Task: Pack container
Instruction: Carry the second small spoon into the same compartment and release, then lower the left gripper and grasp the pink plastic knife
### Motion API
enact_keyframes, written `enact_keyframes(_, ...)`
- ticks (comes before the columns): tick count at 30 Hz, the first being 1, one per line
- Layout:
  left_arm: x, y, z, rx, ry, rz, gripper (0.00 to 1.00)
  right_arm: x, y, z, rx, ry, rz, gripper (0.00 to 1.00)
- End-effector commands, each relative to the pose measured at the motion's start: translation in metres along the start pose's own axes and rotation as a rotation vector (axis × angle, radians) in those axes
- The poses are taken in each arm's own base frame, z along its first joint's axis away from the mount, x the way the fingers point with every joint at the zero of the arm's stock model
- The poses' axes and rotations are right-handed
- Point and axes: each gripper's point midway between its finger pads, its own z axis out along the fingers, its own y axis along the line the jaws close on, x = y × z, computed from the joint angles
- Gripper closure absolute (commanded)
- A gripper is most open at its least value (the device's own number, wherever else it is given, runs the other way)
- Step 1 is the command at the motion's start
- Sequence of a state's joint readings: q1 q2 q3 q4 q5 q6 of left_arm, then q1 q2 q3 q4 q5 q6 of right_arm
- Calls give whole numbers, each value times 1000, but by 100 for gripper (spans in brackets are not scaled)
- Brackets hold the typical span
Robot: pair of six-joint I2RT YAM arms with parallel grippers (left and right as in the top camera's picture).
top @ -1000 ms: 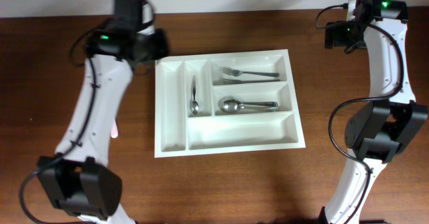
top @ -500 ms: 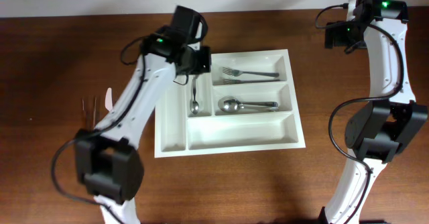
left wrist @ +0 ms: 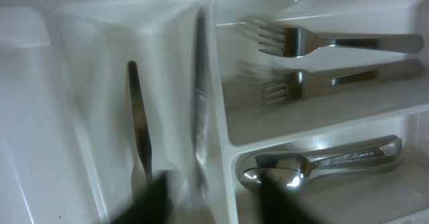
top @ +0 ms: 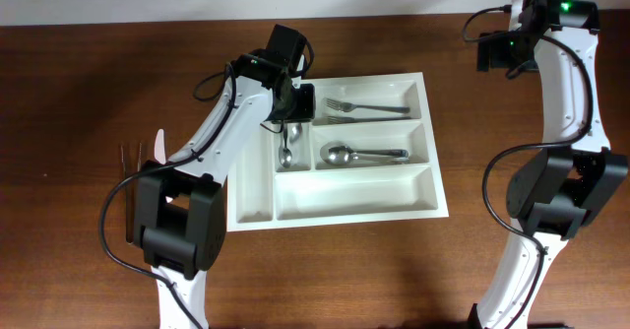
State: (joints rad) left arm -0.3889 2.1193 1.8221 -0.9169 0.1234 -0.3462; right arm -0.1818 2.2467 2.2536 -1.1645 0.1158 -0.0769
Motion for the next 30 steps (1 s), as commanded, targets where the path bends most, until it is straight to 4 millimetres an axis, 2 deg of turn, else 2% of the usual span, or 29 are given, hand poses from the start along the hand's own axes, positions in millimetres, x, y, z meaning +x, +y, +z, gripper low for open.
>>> enact_keyframes(1, 3, -2, 2, 8, 13, -4, 32, -10, -3, -21, 15, -51, 18, 1)
enact_keyframes(4, 4, 4, -4, -1, 26, -8, 28, -10, -3, -21, 14, -50, 18, 1)
enact_keyframes(7, 6, 22, -25, -28, 58, -26, 26, -10, -3, -21, 15, -51, 18, 1)
enact_keyframes(10, 8, 49, -59, -59, 81, 12, 24, -10, -3, -21, 14, -50, 18, 1)
enact_keyframes(16, 16, 121, -140, -233, 28, -75, 21, -10, -3, -21, 14, -50, 18, 1)
enact_keyframes(21, 22, 146, -191, -252, -47, -99, 21, -10, -3, -21, 14, -50, 18, 1)
enact_keyframes(26, 39, 157, -213, -307, -39, -77, 21, -10, -3, -21, 15, -51, 18, 1)
enact_keyframes(30, 51, 165, -206, -344, 1, -79, 21, -10, -3, -21, 14, -50, 18, 1)
